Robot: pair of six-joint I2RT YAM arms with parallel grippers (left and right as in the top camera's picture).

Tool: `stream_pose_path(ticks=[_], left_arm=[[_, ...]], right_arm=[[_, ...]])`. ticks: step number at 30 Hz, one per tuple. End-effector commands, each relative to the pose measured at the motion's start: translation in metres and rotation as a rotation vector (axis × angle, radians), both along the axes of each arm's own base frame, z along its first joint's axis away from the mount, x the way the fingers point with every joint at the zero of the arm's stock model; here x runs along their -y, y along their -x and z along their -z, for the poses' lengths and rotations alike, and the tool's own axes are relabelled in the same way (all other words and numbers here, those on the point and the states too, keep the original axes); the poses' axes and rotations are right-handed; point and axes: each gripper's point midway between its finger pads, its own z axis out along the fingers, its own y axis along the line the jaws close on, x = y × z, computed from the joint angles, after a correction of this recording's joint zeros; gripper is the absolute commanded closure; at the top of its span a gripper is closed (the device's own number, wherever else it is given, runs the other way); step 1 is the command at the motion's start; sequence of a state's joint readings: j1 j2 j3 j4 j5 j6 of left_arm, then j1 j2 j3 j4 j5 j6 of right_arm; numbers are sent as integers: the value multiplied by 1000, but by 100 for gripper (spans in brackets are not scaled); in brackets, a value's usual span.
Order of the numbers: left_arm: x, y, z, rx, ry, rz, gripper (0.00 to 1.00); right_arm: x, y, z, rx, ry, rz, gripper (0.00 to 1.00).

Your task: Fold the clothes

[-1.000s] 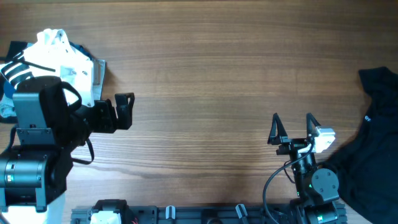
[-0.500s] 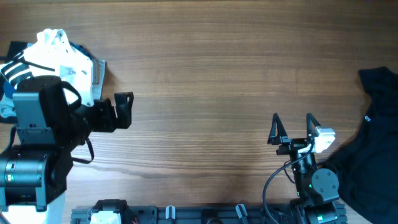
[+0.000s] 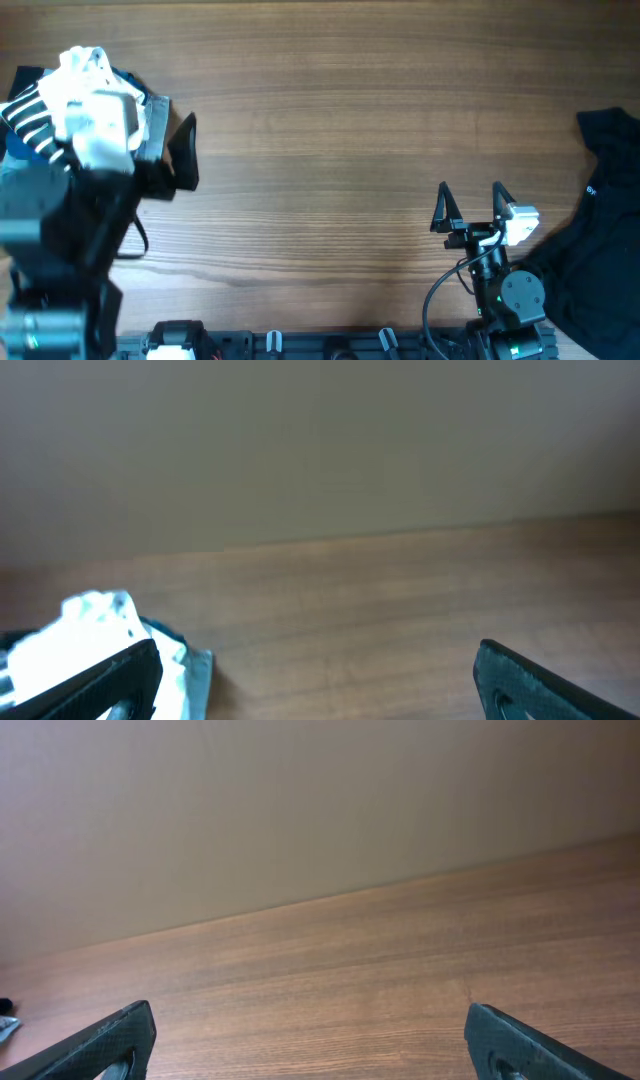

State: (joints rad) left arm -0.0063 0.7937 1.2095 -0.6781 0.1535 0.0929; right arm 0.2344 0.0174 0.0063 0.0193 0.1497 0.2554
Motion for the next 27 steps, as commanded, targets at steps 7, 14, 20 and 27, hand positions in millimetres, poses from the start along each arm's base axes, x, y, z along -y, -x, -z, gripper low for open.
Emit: stream_pose_path(ticks=[7,14,20,27], left_arm=[[12,34,64,181,-21,63,0],[16,51,117,288,6,84,0],[15,44,153,347,9,75,0],[16,31,199,297,8,76,0]], right_arm=[[-1,1,-2,11,10,-11,0],[-1,1,-2,11,10,-11,0],[-1,1,-2,11,10,-11,0],[-1,1,-2,11,10,-11,0]])
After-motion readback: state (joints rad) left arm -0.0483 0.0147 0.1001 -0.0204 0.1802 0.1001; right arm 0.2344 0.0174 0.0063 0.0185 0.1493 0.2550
